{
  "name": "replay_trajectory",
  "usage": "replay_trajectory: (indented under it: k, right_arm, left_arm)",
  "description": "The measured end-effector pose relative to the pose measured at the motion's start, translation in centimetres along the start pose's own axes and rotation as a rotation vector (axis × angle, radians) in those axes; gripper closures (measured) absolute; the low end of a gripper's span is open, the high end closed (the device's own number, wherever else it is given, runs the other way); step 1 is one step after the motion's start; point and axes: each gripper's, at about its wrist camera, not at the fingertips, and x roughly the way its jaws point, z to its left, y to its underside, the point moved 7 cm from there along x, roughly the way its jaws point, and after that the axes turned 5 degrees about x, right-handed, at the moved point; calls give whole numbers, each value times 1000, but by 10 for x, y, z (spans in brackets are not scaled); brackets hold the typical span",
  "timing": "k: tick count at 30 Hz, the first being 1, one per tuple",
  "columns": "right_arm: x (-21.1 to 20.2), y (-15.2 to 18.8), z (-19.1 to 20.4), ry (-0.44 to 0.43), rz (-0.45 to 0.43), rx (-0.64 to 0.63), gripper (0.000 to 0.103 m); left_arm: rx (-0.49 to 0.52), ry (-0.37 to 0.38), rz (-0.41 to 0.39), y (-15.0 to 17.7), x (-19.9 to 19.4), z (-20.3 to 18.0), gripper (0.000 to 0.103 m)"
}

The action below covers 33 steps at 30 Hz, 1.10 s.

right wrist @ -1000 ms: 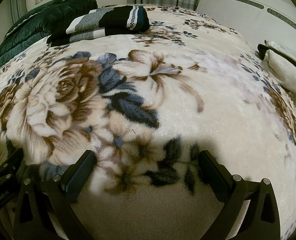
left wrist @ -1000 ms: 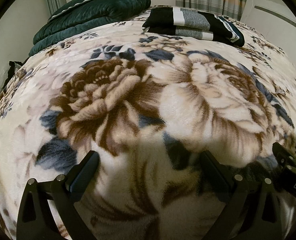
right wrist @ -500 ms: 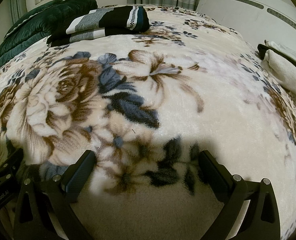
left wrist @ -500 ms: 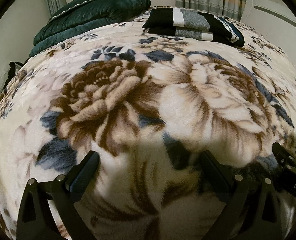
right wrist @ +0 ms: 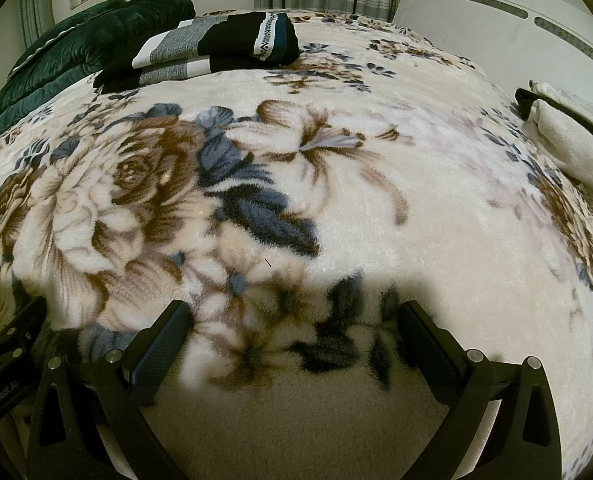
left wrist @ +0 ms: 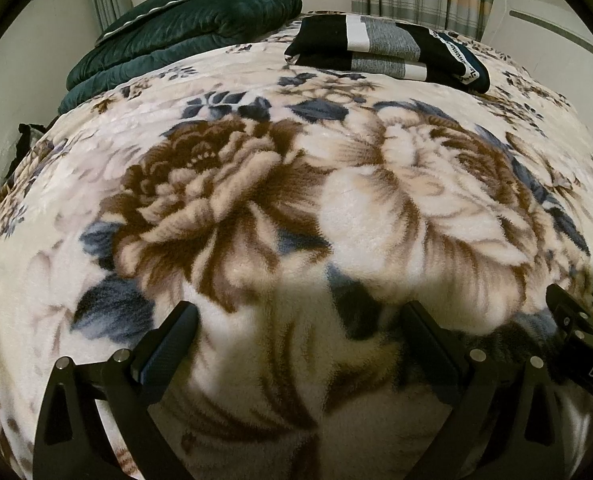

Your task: Fold small clothes

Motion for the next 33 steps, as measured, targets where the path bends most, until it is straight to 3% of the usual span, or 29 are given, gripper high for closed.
replay_trajectory:
  k: [33]
  right_arm:
    - [0, 0, 0, -3, 1, 1, 0]
  left_arm:
    - [0, -2, -7, 0, -3, -1, 0]
